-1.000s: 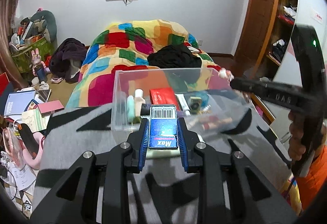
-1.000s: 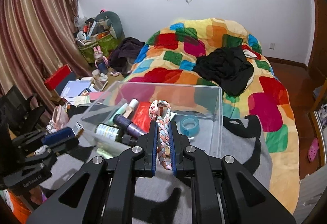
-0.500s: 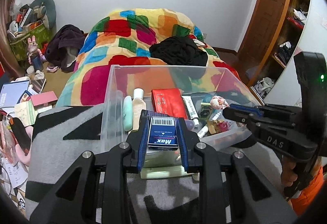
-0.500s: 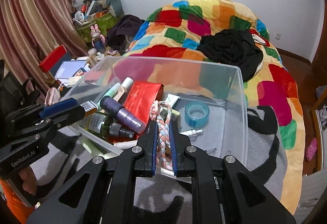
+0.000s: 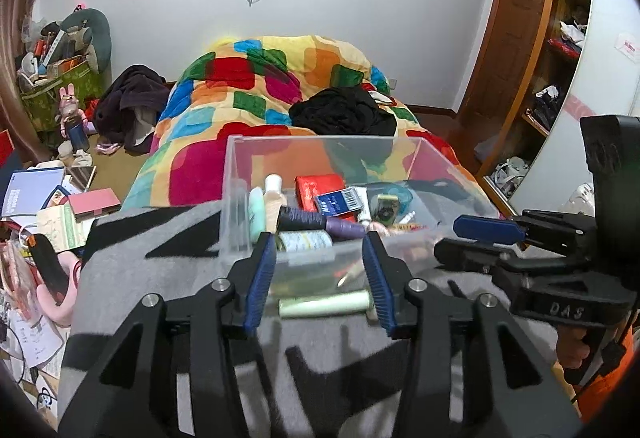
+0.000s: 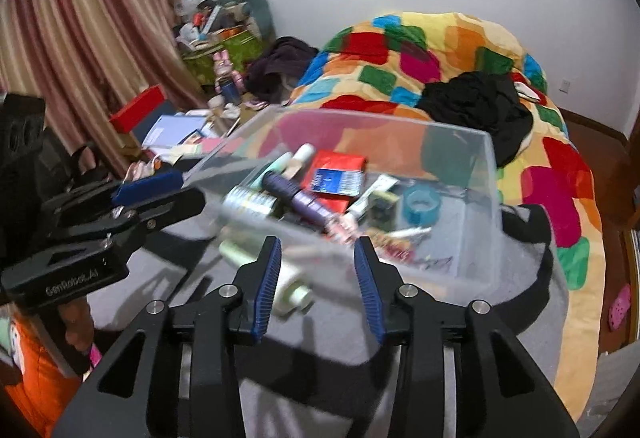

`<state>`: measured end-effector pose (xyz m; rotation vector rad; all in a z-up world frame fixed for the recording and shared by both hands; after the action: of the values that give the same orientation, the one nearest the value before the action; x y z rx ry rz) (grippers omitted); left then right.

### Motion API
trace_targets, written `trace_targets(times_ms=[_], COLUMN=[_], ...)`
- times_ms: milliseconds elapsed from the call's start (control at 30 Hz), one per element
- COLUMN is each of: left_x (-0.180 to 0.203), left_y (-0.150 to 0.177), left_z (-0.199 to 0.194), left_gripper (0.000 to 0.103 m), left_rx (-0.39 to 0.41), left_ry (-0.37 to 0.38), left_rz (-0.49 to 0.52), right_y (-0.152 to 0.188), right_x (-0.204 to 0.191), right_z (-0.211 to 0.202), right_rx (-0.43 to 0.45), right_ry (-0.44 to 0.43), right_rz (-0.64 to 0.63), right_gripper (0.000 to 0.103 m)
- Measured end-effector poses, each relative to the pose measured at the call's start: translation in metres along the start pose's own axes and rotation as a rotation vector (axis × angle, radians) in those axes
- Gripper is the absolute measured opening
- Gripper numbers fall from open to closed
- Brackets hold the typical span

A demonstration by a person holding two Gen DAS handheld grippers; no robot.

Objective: Organize objects
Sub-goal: 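Carry blue box into bin with left tool while right drops rope toy inside, then grasp green-and-white roller tube with left tool while right grasps white tape roll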

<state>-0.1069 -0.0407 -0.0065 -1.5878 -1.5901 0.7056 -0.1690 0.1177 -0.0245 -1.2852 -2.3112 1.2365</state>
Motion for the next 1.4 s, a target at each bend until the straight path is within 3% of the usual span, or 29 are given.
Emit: trace_targets(times_ms=[333, 500, 567, 633, 900, 1133, 1300, 1400], left_x=[-0.014, -0.017, -0.017, -0.017, -0.007, 0.019, 0.03, 0.036], left_y=[0.037, 0.047, 0.05, 0.053, 0.056, 0.055, 0.048, 0.046], left_z=[-0.011, -0.009, -0.005, -0.002, 0.003, 0.017, 0.042, 0.057], left_gripper=[0.049, 0.049, 0.049, 0.049, 0.052, 0.057, 0.064, 0.066], left_rx=[-0.06, -0.08, -0.09, -0.1, -0.13, -0.172, -0.228, -0.239], left_ry=[-0.019, -0.013, -0.009, -0.004, 0.017, 0.039, 0.002, -0.057], left_rz=[0.018, 0.019, 0.015, 0.01, 0.037, 0.093, 0.023, -0.018], right_y=[0.023, 0.029, 0.031, 0.032, 0.038, 0.061, 0.07, 0.073], right_x=[-0.017, -0.009, -0.009, -0.01, -0.014, -0.002, 0.011, 0.019], right_z=[0.051, 0.075, 0.075, 0.071, 0.037, 0.002, -0.012, -0.013], right_rx=[-0.158, -0.226, -0.215, -0.195, -0.133, -0.137, -0.126, -0.121], right_ry=[-0.032, -0.103, -0.123, -0.119, -0.16, -0.137, -0.085, -0.072], right_rz=[-0.049, -0.008, -0.006, -0.019, -0.065, -0.101, -0.091, -0.065], right_gripper=[0.041, 0.046, 0.045, 0.036, 0.036, 0.036, 0.036, 0.036])
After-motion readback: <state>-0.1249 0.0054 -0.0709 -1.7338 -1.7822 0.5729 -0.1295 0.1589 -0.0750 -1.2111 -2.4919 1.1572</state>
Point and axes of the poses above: each gripper's, at about its wrist camera, not at the fingertips, and z roughly the way its jaws point, x to its right, y to its underside, the point moved 1 cm from there along z, roughly the way its jaws point, and after that the axes turned 7 degrees about x, right-handed, at the moved point
